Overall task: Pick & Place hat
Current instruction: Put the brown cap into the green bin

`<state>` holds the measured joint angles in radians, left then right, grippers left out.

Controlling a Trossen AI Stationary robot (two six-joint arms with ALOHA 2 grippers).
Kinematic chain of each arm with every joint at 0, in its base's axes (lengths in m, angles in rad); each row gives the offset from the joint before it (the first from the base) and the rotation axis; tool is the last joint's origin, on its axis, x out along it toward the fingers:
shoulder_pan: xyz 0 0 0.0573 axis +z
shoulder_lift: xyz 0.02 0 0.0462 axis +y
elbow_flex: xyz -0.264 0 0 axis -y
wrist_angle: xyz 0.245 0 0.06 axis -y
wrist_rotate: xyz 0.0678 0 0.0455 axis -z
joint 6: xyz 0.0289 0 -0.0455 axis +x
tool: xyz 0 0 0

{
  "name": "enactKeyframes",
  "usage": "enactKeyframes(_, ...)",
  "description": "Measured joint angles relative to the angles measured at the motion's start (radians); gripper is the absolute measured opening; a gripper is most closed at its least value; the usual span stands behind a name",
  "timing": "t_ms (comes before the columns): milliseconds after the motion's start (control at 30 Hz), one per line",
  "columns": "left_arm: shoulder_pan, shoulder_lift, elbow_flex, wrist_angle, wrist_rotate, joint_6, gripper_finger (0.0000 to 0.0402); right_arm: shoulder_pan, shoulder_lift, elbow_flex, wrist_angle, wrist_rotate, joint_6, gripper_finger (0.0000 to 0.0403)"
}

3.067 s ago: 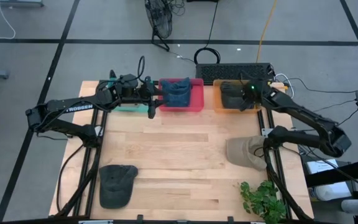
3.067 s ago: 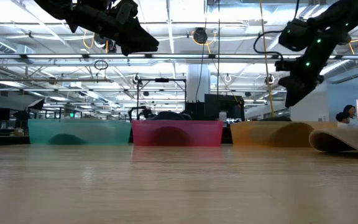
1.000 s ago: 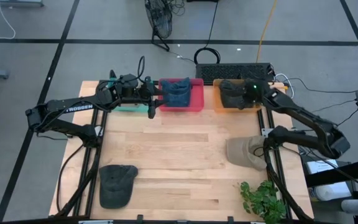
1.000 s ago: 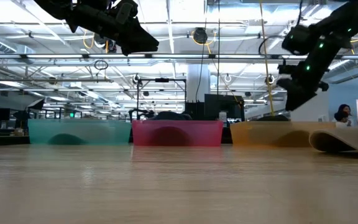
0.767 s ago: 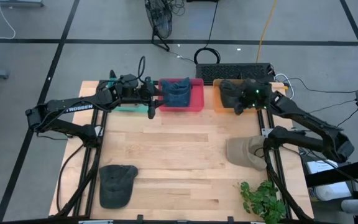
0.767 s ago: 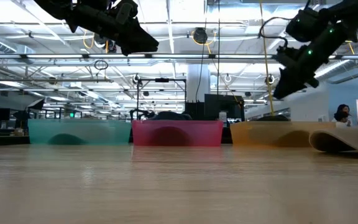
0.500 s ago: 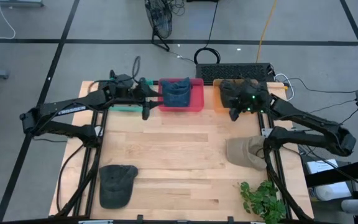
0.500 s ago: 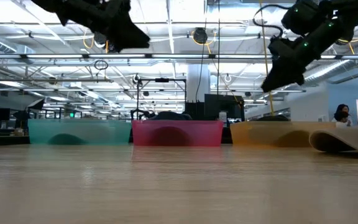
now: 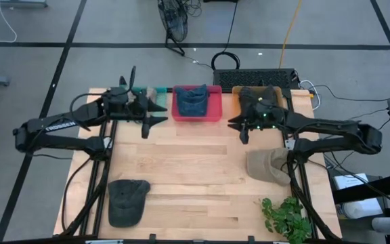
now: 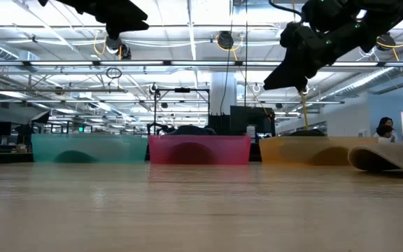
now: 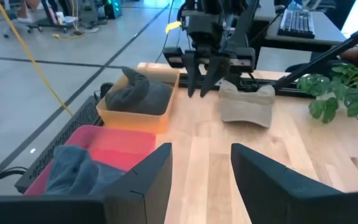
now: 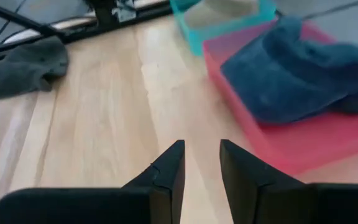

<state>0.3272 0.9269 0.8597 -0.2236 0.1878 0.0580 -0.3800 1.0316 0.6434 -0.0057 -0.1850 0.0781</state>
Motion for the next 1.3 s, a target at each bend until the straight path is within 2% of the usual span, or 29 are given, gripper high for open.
enactKeyframes(200,-0.057,0.011,0.0,-0.009,-0.026,0.013,0.0175,0.063,0.015,0.0,-0.08,0.0,0.053,0.0082)
enactKeyframes(300,-0.075,0.011,0.0,-0.007,-0.049,0.015,0.0175,0.095,-0.005,0.0,-0.144,0.0,0.16,0.0082)
enactKeyframes(667,-0.15,0.037,0.0,0.042,-0.087,-0.063,0.0175,0.229,-0.116,0.0,-0.611,-0.012,0.51,0.0082)
enactKeyframes(800,-0.197,0.094,0.0,0.102,-0.087,-0.095,0.0175,0.285,-0.15,-0.001,-0.73,-0.088,0.651,0.0088)
enactKeyframes(967,-0.252,0.188,0.0,0.123,-0.087,-0.112,0.0175,0.311,-0.189,0.001,-0.774,-0.156,0.754,0.0103)
enactKeyframes(1133,-0.281,0.276,0.0,0.127,-0.114,-0.113,0.0175,0.31,-0.222,0.026,-0.862,-0.16,0.823,0.0116)
enactKeyframes(1300,-0.294,0.373,0.0,0.196,-0.138,-0.181,0.0175,0.31,-0.246,0.034,-0.987,-0.132,0.872,0.0121)
